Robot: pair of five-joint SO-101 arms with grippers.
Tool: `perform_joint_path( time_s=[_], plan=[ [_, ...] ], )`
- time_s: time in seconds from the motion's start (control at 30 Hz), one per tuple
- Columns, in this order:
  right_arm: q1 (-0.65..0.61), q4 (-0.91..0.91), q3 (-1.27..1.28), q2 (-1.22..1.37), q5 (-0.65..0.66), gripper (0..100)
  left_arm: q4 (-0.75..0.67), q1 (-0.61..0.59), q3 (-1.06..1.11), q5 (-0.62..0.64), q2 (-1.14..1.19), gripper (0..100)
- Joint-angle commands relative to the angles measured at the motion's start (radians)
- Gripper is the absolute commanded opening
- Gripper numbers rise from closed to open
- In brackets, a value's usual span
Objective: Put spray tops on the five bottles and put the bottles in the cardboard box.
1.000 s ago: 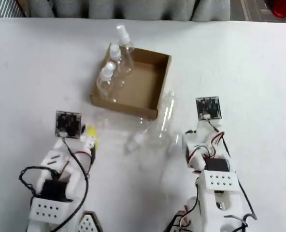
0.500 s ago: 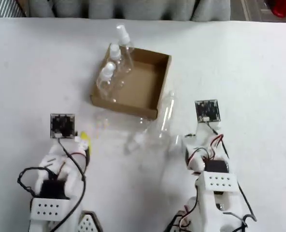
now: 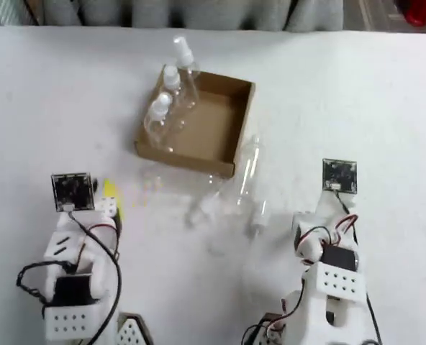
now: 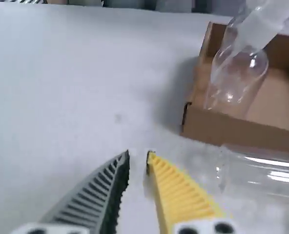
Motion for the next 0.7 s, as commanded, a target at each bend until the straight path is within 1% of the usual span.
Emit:
perform_joint_path(
  time_s=[0.0, 0.03, 0.1, 0.23, 0.27, 0.4, 0.47, 0.67],
  plan=[
    [-0.038, 0.097, -0.058, -0.084, 0.017, 1.9, -0.017, -0.050, -0.018, -0.074, -0.044, 7],
    [-0.031, 0.096, -0.054, -0.099, 0.017, 1.9, -0.008, -0.047, -0.020, -0.072, -0.044, 7],
    [-0.025, 0.094, -0.048, -0.108, 0.017, 1.9, 0.057, -0.048, -0.040, -0.072, -0.044, 7],
    [-0.031, 0.082, -0.048, -0.088, 0.015, 1.9, 0.281, -0.053, -0.155, -0.075, -0.044, 7],
    [-0.027, 0.064, -0.048, -0.079, 0.011, 1.9, 0.316, -0.051, -0.170, -0.077, -0.042, 7],
    [-0.033, 0.021, -0.049, -0.027, 0.008, 1.9, 0.347, -0.054, -0.180, -0.077, -0.042, 7],
    [-0.067, 0.002, -0.049, -0.005, 0.008, 1.9, 0.356, -0.047, -0.176, -0.077, -0.044, 7],
    [-0.079, 0.045, -0.086, 0.025, 0.008, 1.9, 0.348, -0.004, -0.147, -0.077, -0.042, 7]
  ],
)
